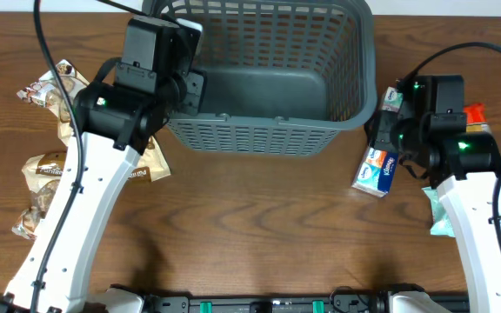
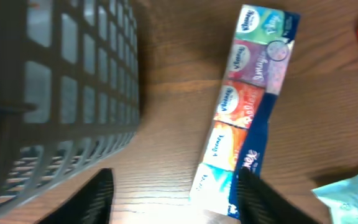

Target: Pack container

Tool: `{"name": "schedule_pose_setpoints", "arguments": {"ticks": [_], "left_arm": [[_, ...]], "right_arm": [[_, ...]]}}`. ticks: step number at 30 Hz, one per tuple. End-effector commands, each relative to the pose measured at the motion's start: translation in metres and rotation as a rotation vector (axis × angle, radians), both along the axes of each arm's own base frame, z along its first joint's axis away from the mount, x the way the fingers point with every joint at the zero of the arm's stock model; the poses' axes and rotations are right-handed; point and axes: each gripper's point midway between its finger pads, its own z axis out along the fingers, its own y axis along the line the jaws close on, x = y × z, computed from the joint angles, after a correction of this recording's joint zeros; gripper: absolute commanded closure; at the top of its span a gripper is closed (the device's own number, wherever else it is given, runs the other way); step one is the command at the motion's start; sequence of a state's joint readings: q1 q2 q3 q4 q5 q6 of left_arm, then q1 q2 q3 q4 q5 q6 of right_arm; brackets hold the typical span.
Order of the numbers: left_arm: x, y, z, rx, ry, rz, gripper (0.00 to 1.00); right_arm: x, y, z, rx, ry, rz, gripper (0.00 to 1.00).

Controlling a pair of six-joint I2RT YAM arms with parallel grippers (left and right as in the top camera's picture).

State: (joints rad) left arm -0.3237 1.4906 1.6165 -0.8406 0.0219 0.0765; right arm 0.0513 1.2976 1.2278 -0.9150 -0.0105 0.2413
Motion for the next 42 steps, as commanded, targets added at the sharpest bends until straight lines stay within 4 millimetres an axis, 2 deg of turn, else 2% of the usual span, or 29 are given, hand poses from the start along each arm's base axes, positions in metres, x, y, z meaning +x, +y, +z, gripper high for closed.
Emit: {"name": "schedule_pose_setpoints", "arguments": {"ticks": [1,2,5,6,9,12,15,19,22,24,27,28,31,38,42], "left_arm": [[-0.008,0.008,0.028,0.006,-0.078,0.020,0.54],[-0.010,0.009,0.032,0.002,-0.088,0.020,0.54],[-0.018,0.012,0.044,-0.005,-0.119,0.024,0.53],[-0.021,0.015,0.049,-0.004,-0.133,0.031,0.46],[-0.030,0.029,0.063,0.023,-0.173,0.076,0.39],[-0.044,0.046,0.074,0.060,-0.201,0.130,0.34],[-0.059,0.060,0.079,0.071,-0.200,0.164,0.25],[-0.075,0.094,0.073,0.019,-0.142,0.321,0.18],[-0.083,0.130,0.058,0.004,-0.069,0.472,0.11],[-0.085,0.145,0.047,0.001,-0.021,0.520,0.10],[-0.086,0.153,0.023,-0.053,0.075,0.537,0.07],[-0.086,0.153,0.012,-0.080,0.117,0.535,0.07],[-0.084,0.157,-0.012,-0.111,0.203,0.554,0.07],[-0.077,0.159,-0.061,-0.085,0.361,0.571,0.07],[-0.073,0.160,-0.074,-0.074,0.404,0.568,0.07]], "right_arm": [[0.002,-0.016,0.009,-0.017,-0.027,-0.063,0.47],[0.002,-0.020,0.009,-0.023,-0.029,-0.077,0.46],[0.004,-0.038,0.011,-0.044,-0.041,-0.134,0.34],[0.005,-0.044,0.013,-0.051,-0.047,-0.154,0.33],[0.007,-0.063,0.019,-0.078,-0.079,-0.203,0.25],[0.009,-0.079,0.039,-0.107,-0.141,-0.226,0.11],[0.008,-0.092,0.071,-0.154,-0.214,-0.241,0.10],[-0.004,-0.100,0.113,-0.202,-0.279,-0.264,0.10],[-0.021,-0.101,0.136,-0.209,-0.291,-0.291,0.08],[-0.030,-0.103,0.139,-0.208,-0.283,-0.319,0.08],[-0.046,-0.108,0.135,-0.221,-0.242,-0.375,0.06],[-0.051,-0.108,0.130,-0.226,-0.210,-0.373,0.02],[-0.056,-0.105,0.117,-0.218,-0.153,-0.360,0.01],[-0.046,-0.092,0.093,-0.147,-0.108,-0.303,0.01],[-0.039,-0.093,0.068,-0.139,-0.034,-0.306,0.01]]}}
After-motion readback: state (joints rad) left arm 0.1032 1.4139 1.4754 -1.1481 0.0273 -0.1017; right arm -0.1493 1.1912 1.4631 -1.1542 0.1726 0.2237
